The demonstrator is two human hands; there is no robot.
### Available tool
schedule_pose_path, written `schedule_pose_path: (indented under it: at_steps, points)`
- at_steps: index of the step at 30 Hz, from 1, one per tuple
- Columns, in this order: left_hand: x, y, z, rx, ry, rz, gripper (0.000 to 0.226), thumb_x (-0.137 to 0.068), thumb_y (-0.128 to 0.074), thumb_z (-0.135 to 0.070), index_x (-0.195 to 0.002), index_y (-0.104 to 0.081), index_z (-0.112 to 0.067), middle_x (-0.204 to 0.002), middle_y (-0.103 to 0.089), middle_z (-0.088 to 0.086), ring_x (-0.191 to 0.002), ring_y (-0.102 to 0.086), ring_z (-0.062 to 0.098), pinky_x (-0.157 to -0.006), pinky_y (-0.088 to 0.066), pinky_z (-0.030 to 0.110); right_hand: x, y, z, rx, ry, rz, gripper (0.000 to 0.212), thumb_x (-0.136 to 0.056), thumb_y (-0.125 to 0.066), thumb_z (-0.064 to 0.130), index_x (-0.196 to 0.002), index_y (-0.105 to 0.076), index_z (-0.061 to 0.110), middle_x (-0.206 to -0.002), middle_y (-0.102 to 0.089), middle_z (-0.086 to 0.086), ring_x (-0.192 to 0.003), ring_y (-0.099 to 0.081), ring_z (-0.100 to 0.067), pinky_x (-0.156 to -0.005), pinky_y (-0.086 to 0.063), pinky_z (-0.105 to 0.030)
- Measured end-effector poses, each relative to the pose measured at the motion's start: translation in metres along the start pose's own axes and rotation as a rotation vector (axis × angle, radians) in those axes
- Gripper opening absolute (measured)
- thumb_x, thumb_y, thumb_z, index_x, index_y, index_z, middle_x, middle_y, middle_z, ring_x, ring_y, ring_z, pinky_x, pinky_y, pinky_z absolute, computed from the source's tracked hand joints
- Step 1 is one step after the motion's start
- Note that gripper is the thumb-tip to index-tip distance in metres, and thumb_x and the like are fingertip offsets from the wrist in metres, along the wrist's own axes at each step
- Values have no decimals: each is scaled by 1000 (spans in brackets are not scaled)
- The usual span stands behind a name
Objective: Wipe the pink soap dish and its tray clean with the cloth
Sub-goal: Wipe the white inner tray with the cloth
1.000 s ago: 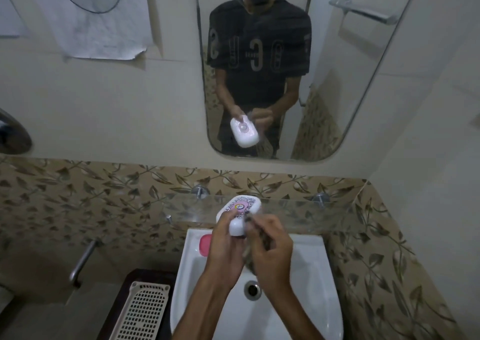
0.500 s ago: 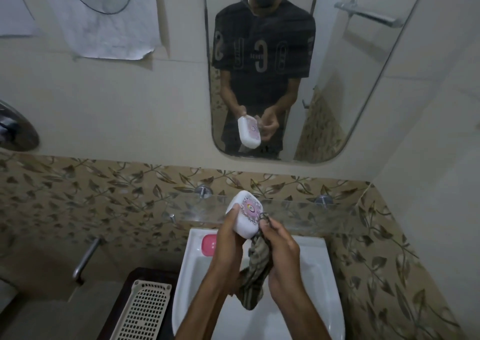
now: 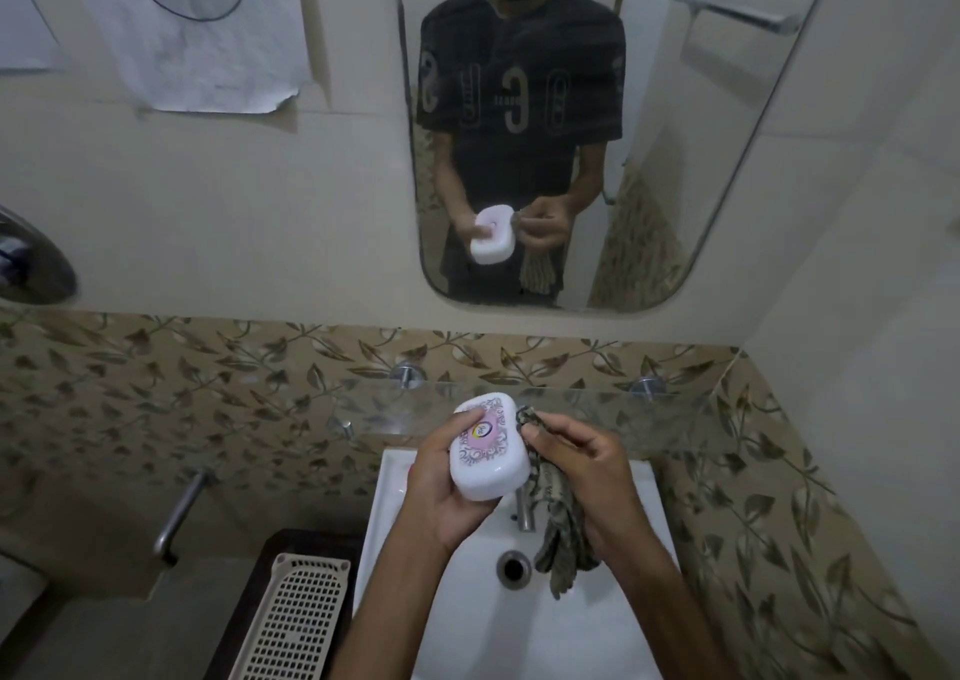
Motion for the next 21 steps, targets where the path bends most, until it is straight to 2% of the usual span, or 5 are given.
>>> schedule_pose_path:
  at_steps: [6,9,13,17,21]
  points:
    - [-5,-12,7,146,-159,-70,26,-83,-71,-22,-104,-65,-7,-82,-75,8,-74,-77,22,-64,-62,35,18,-5,-19,252,333,-272,26,-91,-77,2,-96,-81,27,-98,-76,7,-94,-73,-8,-78,-55,-15]
    - [-5,-16,5,202,-178,-120,38,-97,-65,-27,-129,-61,-7,-113,-70,14,-108,-68,29,-89,-55,44,26,-10,-30,268,421,-288,31,-92,-75,2,-100,-82,31,-99,-70,8,-91,-71,-8,-74,-55,-15]
    - [-7,-22,10,201,-173,-126,44,-101,-60,-29,-136,-54,-3,-113,-64,21,-107,-62,32,-99,-51,47,33,-22,-37,405,570,-239,32,-90,-76,-1,-107,-82,25,-102,-64,7,-92,-68,-8,-74,-53,-14]
    - [-10,-19,16,187,-285,-190,59,-104,-58,-27,-150,-41,5,-130,-54,26,-125,-54,35,-109,-47,48,7,-6,-26,371,457,-407,36,-92,-74,-1,-100,-76,34,-100,-67,1,-89,-66,-5,-74,-53,-17]
    - [-15,-21,9,277,-202,-196,68,-100,-62,-38,-151,-42,2,-132,-53,24,-125,-52,33,-122,-36,49,19,-23,-38,507,663,-245,25,-87,-77,1,-103,-83,19,-100,-71,10,-91,-70,-6,-75,-54,-16]
Point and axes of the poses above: each hand's wrist, its own x-axis away from the middle knuckle, its own y-axis out of the back of the hand, z = x × y, the point moved 3 cm from there along -x, towards the middle knuckle
